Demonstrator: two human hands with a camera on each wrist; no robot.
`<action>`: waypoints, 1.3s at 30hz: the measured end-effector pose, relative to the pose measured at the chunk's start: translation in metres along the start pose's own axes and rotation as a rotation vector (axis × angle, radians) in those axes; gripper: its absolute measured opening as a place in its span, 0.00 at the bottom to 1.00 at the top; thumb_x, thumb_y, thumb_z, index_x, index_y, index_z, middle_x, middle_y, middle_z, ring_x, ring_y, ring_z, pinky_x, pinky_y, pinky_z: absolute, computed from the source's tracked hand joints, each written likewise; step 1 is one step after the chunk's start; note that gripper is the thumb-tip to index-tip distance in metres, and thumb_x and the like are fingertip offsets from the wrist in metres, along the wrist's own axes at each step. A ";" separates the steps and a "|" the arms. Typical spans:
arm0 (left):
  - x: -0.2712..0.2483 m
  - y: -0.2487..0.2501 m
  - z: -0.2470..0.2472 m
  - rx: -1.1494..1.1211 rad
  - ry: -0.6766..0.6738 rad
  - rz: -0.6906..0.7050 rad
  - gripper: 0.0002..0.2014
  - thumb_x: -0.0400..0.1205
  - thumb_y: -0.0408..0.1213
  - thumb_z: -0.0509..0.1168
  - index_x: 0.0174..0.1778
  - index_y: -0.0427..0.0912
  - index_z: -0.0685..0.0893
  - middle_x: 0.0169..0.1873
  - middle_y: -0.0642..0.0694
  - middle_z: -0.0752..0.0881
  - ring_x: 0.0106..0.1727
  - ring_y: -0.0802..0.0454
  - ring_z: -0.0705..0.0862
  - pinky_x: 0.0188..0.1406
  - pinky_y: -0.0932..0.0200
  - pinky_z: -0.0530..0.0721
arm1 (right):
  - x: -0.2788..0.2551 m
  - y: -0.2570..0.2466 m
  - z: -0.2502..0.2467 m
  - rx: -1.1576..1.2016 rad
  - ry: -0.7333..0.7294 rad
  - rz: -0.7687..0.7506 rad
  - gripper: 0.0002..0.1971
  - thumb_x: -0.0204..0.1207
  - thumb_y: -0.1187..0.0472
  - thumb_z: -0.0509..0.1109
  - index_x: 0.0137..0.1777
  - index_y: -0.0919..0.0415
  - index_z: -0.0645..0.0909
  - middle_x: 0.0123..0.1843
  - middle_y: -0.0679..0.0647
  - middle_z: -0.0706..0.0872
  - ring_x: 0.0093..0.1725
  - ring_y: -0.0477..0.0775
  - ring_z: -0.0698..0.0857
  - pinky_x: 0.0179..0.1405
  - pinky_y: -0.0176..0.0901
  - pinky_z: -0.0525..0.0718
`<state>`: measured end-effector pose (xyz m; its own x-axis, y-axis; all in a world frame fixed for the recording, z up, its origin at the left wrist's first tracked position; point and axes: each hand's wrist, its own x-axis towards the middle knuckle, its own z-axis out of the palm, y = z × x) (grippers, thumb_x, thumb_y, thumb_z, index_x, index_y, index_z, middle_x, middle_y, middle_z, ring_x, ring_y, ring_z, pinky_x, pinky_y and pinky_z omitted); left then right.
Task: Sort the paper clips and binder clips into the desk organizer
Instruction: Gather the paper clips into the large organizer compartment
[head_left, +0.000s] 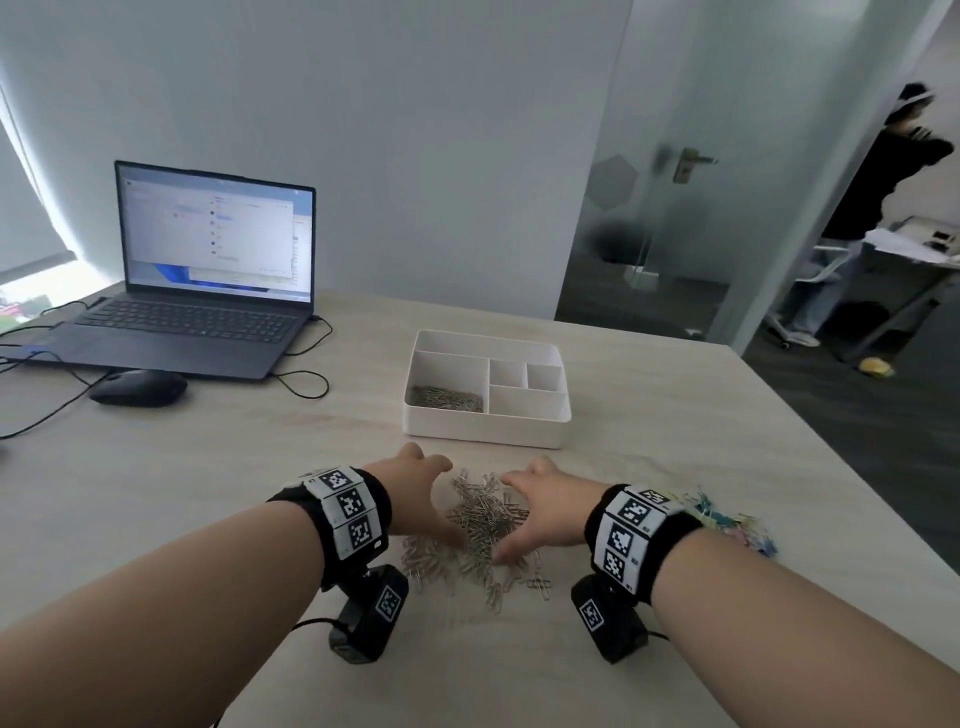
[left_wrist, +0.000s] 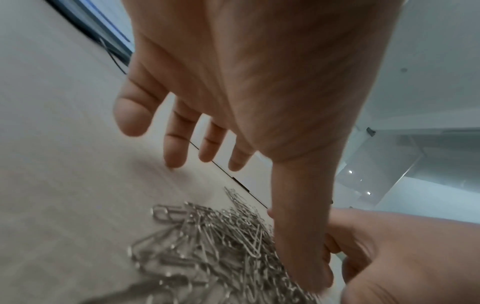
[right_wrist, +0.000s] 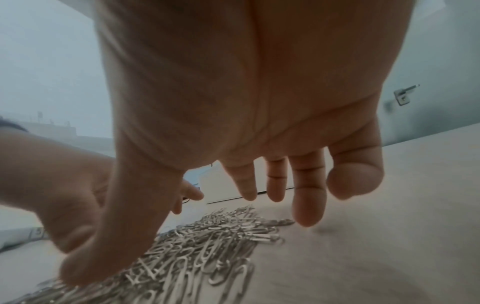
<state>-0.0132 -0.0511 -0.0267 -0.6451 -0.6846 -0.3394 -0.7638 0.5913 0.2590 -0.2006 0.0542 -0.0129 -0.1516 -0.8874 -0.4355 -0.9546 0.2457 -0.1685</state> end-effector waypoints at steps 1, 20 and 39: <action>-0.001 0.000 -0.001 0.039 -0.034 -0.025 0.64 0.50 0.78 0.71 0.83 0.59 0.57 0.74 0.50 0.67 0.70 0.45 0.78 0.67 0.44 0.81 | 0.002 -0.001 0.000 -0.026 -0.017 0.002 0.65 0.53 0.24 0.78 0.87 0.46 0.52 0.82 0.53 0.58 0.77 0.58 0.72 0.76 0.54 0.75; 0.006 0.031 0.006 0.087 0.051 0.131 0.22 0.72 0.51 0.73 0.61 0.51 0.83 0.57 0.46 0.85 0.57 0.44 0.85 0.50 0.56 0.81 | 0.014 -0.015 0.017 0.171 0.174 -0.162 0.12 0.70 0.52 0.78 0.50 0.47 0.80 0.48 0.47 0.83 0.49 0.51 0.81 0.47 0.43 0.79; 0.030 -0.015 -0.019 -0.500 0.105 0.143 0.05 0.77 0.36 0.74 0.47 0.44 0.89 0.32 0.51 0.87 0.32 0.55 0.88 0.35 0.54 0.93 | 0.026 0.008 0.001 0.754 0.196 -0.069 0.07 0.75 0.67 0.76 0.52 0.63 0.83 0.36 0.60 0.86 0.34 0.55 0.87 0.38 0.49 0.92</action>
<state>-0.0213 -0.0884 -0.0238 -0.7228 -0.6662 -0.1839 -0.5697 0.4238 0.7041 -0.2117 0.0331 -0.0269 -0.2077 -0.9458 -0.2497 -0.5419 0.3238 -0.7756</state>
